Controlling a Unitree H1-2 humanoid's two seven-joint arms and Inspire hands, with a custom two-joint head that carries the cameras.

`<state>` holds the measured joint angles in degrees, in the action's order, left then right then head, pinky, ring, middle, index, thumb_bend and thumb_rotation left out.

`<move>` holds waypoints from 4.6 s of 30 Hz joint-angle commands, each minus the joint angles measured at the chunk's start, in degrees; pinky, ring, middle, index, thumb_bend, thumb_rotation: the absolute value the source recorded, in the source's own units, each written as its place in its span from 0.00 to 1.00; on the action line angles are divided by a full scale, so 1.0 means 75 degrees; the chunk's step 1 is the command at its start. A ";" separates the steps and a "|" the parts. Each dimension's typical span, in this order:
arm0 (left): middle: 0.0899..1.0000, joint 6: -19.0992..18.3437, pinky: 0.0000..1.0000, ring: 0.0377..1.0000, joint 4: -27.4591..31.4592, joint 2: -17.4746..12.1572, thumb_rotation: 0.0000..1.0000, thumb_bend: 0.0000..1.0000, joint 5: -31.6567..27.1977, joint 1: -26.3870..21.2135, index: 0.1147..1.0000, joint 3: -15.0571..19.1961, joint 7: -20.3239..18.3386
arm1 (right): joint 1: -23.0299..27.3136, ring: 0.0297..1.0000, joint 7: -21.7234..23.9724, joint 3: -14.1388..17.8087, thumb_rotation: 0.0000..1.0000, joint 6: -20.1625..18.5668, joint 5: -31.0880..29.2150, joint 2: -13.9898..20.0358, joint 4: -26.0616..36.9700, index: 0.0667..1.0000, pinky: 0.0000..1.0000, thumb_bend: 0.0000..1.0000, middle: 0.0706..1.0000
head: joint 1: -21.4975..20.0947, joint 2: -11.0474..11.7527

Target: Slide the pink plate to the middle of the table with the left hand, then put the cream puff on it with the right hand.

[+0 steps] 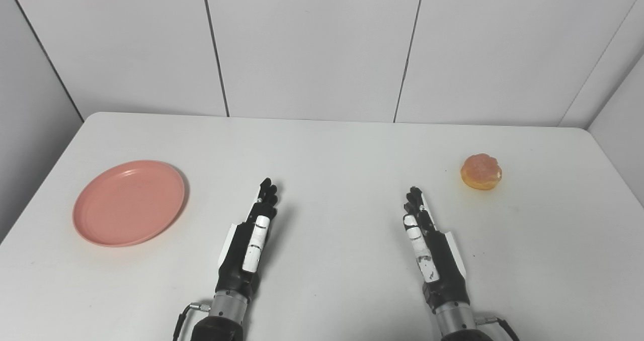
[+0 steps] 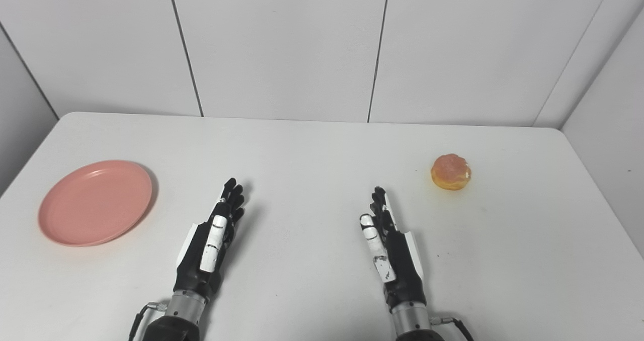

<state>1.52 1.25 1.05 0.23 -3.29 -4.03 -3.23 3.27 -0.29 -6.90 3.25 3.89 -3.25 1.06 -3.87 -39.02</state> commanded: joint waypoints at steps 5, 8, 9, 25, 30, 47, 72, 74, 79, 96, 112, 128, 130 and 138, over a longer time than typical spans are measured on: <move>1.00 0.0060 1.00 1.00 -0.0075 -0.0014 1.00 0.63 -0.0026 0.0049 1.00 0.0061 0.0032 | 0.0218 1.00 0.0107 -0.0040 0.94 0.0394 0.0013 0.0076 0.0165 1.00 1.00 0.53 1.00 | 0.0000 0.0004; 1.00 0.0049 1.00 1.00 -0.0094 -0.0024 1.00 0.63 -0.0018 0.0039 1.00 0.0063 0.0032 | 0.0224 1.00 0.0088 -0.0048 0.94 0.0414 0.0027 0.0088 0.0158 1.00 1.00 0.53 1.00 | 0.0000 0.0004; 1.00 0.0045 1.00 1.00 -0.0078 -0.0017 1.00 0.63 -0.0016 0.0046 1.00 0.0064 0.0039 | 0.0217 1.00 0.0091 -0.0054 0.94 0.0403 0.0028 0.0093 0.0182 1.00 1.00 0.53 1.00 | 0.0017 -0.0032; 1.00 -0.0012 1.00 1.00 0.0006 -0.0066 1.00 0.62 0.0015 0.0053 1.00 0.0009 -0.0029 | 0.0198 1.00 0.0074 -0.0048 0.94 0.0332 0.0041 0.0097 0.0261 1.00 1.00 0.53 1.00 | 0.0016 -0.0031; 1.00 -0.0052 1.00 1.00 -0.0005 0.0023 1.00 0.62 0.0063 0.0065 1.00 -0.0057 0.0005 | 0.0157 1.00 0.0160 0.0041 0.92 0.0413 -0.0198 0.0159 0.0246 1.00 1.00 0.53 1.00 | 0.0644 0.0115; 1.00 0.0757 1.00 1.00 -0.0502 0.0969 0.96 0.53 0.0524 -0.0013 1.00 -0.0401 0.0773 | 0.0037 1.00 0.0601 0.0474 0.87 0.0644 -0.0915 0.0566 0.0129 1.00 1.00 0.57 1.00 | 0.2683 0.0758; 1.00 0.0605 1.00 1.00 -0.0441 0.0892 1.00 0.65 0.0564 -0.0144 1.00 -0.0313 0.0766 | 0.0035 1.00 0.0691 0.0532 0.84 0.0873 -0.1003 0.0519 -0.0131 1.00 1.00 0.56 1.00 | 0.2720 0.0995; 1.00 0.0542 1.00 1.00 -0.0362 0.0828 1.00 0.62 0.0597 -0.0221 1.00 -0.0294 0.0747 | 0.0033 1.00 0.0711 0.0533 0.85 0.0891 -0.0998 0.0555 -0.0121 1.00 1.00 0.54 1.00 | 0.2745 0.0996; 1.00 0.0320 1.00 1.00 -0.0169 0.0663 1.00 0.64 0.0924 -0.0533 0.99 -0.0212 0.0894 | 0.0071 1.00 0.0739 0.0554 0.85 0.0803 -0.1027 0.0601 -0.0107 1.00 1.00 0.54 1.00 | 0.2813 0.0990; 0.99 0.0093 1.00 0.99 0.0568 0.0180 1.00 0.73 0.0172 -0.1526 0.98 0.1126 0.1189 | 0.0120 1.00 0.0795 0.0533 0.86 0.0907 -0.0968 0.0629 -0.0228 1.00 1.00 0.54 1.00 | 0.2882 0.1036; 0.91 0.0703 0.96 0.93 0.0001 -0.0599 1.00 0.75 -0.0246 -0.1993 0.89 0.2319 0.1559 | 0.0144 1.00 0.0934 0.0566 0.83 0.0936 -0.1101 0.0656 -0.0281 1.00 1.00 0.53 1.00 | 0.2917 0.1030; 0.79 0.0271 0.85 0.81 0.0152 -0.1152 1.00 0.85 -0.0914 -0.2194 0.79 0.3293 0.1934 | 0.0134 1.00 0.0921 0.0603 0.83 0.0856 -0.1095 0.0683 -0.0253 1.00 1.00 0.56 1.00 | 0.2954 0.1044; 0.77 0.0332 0.83 0.79 0.0089 -0.1243 1.00 0.84 -0.0950 -0.2195 0.77 0.3381 0.1977 | 0.0148 1.00 0.0928 0.0585 0.84 0.0882 -0.1066 0.0686 -0.0281 1.00 1.00 0.55 1.00 | 0.2968 0.1038; 0.75 0.0417 0.82 0.79 -0.0299 -0.1600 1.00 0.89 -0.1474 -0.2268 0.75 0.3900 0.2085 | 0.0135 1.00 0.0939 0.0597 0.85 0.0955 -0.1034 0.0719 -0.0275 1.00 1.00 0.55 1.00 | 0.2992 0.1029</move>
<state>3.24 -1.94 -9.61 -10.19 -17.95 24.85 11.71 3.86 6.40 -2.69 7.26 -3.47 1.84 -1.25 18.54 -31.29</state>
